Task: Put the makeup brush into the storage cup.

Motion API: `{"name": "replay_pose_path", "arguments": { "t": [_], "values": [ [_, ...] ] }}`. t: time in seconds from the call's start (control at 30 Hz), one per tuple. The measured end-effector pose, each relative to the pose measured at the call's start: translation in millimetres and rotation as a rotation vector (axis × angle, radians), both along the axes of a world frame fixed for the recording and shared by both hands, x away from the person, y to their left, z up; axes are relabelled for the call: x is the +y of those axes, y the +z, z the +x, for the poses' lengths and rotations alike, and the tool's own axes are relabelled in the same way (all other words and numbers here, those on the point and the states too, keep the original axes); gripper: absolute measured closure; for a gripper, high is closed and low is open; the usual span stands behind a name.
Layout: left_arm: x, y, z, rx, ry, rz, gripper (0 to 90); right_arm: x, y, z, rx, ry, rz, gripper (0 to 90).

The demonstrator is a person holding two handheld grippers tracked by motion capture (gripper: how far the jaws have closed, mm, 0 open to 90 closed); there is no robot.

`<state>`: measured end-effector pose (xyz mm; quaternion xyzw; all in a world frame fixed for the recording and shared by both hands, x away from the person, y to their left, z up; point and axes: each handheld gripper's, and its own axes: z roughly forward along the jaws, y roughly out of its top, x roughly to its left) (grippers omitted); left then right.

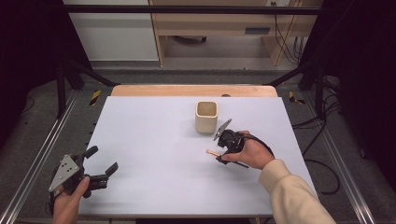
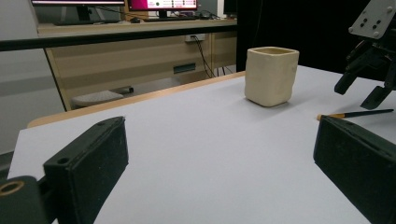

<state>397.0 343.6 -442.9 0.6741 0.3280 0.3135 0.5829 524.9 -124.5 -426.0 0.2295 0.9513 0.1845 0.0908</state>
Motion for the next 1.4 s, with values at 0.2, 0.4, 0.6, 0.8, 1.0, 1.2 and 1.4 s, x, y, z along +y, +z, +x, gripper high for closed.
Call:
{"name": "replay_pose_path", "arguments": {
  "t": [0.2, 0.4, 0.6, 0.8, 1.0, 1.2, 1.4],
  "values": [
    [0.2, -0.1, 0.1, 0.001, 0.000, 0.001, 2.4, 1.5, 1.4, 0.0, 0.010, 0.028, -0.006, 46.3],
    [0.6, 0.0, 0.1, 0.001, 0.001, 0.001, 2.4, 5.4, 0.8, -0.1, 0.017, 0.036, -0.019, 49.9],
    [0.8, -0.1, 0.2, 0.001, 0.002, 0.003, 2.4, 9.0, -1.7, -0.1, 0.033, 0.038, -0.040, 55.9],
    [0.6, -0.2, 0.2, 0.003, -0.001, 0.004, 2.4, 11.3, -4.2, 3.0, 0.046, 0.019, -0.066, 62.0],
    [0.5, -0.2, 0.2, 0.002, -0.001, 0.009, 2.4, 12.5, -4.8, 4.0, 0.057, 0.014, -0.078, 63.5],
    [0.5, -0.2, 0.2, 0.002, -0.001, 0.009, 2.4, 13.1, -6.2, 4.8, 0.059, 0.017, -0.086, 63.4],
    [0.5, -0.2, 0.2, 0.002, -0.001, 0.009, 2.4, 13.5, -6.9, 4.6, 0.057, 0.011, -0.079, 63.3]
  ]
}}
